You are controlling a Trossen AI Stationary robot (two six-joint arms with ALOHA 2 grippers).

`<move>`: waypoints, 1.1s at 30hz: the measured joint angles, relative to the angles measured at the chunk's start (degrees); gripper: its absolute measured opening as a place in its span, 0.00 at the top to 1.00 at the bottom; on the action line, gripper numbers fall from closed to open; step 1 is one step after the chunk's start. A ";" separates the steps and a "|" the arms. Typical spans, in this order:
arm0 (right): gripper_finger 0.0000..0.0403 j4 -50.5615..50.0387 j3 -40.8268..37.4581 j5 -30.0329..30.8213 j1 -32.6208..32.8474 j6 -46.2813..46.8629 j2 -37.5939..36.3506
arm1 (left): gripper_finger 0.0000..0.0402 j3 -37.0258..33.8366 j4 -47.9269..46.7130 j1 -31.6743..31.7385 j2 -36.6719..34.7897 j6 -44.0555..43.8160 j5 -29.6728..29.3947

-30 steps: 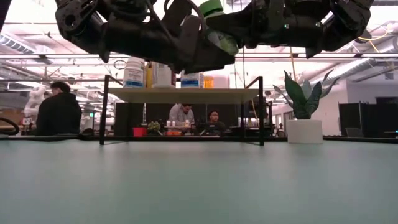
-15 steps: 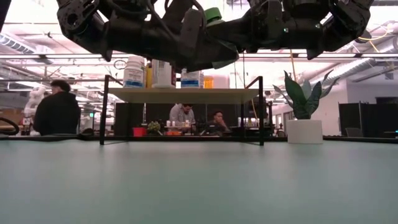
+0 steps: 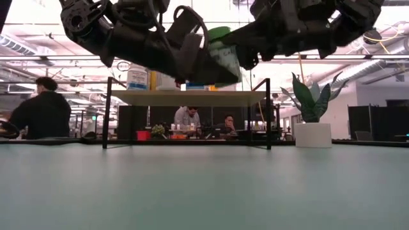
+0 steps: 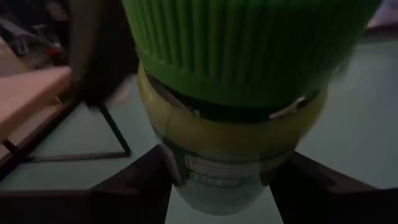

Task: Pick and place medicine bottles onto shelf by color
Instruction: Put the green medicine bottle on the shelf

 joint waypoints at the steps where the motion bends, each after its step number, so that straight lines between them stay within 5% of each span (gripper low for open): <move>1: 0.20 -3.12 0.45 -2.22 -0.86 1.31 -1.31 | 0.45 0.00 -1.16 0.00 0.00 0.49 0.67; 5: 0.14 -11.86 3.46 -11.02 -3.15 3.72 -4.30 | 0.43 -0.02 -3.02 0.63 -0.04 0.45 5.65; 10: 0.14 -20.76 9.39 -11.63 -2.56 -0.94 -3.07 | 0.43 -0.02 -4.26 2.48 -0.04 -1.38 10.60; 19: 0.15 -26.48 12.55 -13.77 -2.47 -4.89 -0.09 | 0.42 -0.07 -6.37 2.36 -0.04 -2.46 11.01; 33: 0.52 -26.19 12.58 -14.24 -2.74 -4.82 -0.10 | 0.40 -0.07 -5.85 2.47 -0.02 -4.97 10.70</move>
